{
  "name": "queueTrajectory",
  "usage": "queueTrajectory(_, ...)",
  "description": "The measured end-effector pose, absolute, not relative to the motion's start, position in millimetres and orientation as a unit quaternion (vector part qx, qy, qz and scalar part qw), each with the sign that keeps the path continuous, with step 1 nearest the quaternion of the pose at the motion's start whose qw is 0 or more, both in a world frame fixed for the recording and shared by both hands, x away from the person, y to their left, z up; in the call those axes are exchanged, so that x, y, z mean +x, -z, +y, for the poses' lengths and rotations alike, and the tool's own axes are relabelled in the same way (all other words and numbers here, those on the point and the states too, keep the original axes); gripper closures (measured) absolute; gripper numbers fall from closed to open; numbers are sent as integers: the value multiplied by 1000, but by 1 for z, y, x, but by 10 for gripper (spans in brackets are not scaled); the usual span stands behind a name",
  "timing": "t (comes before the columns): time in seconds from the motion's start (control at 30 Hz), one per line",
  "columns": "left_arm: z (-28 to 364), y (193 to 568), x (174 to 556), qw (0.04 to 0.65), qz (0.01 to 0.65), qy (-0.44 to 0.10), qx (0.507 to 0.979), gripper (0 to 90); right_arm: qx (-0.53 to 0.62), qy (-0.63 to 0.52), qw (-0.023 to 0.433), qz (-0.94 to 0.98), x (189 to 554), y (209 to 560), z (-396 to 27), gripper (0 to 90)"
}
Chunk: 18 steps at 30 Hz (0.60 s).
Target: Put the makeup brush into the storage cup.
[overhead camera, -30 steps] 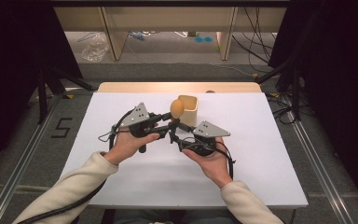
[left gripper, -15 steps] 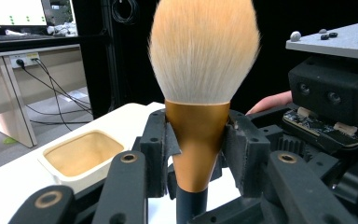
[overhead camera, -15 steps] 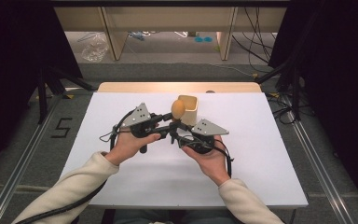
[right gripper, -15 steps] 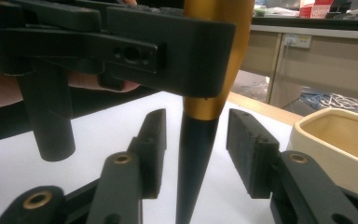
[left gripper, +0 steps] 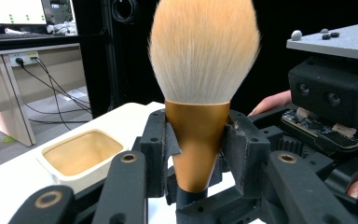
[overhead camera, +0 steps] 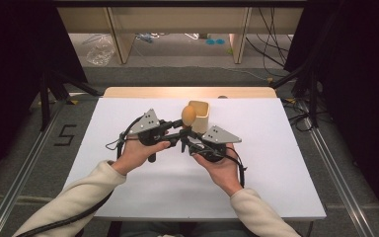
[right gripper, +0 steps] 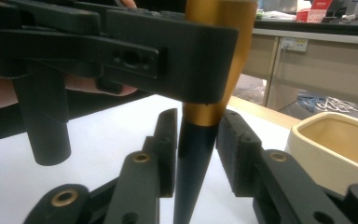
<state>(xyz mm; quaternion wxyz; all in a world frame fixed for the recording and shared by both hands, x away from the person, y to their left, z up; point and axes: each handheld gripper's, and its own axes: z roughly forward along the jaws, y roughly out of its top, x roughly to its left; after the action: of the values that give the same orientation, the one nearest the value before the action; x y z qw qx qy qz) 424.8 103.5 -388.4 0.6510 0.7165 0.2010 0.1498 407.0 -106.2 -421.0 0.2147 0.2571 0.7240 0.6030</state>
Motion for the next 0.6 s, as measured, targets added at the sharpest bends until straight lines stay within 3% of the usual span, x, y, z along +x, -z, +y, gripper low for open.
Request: queueTrajectory(0.6, 105, 388, 426, 655, 205, -140, 713, 626, 262, -600, 221, 723, 408, 419, -108, 754)
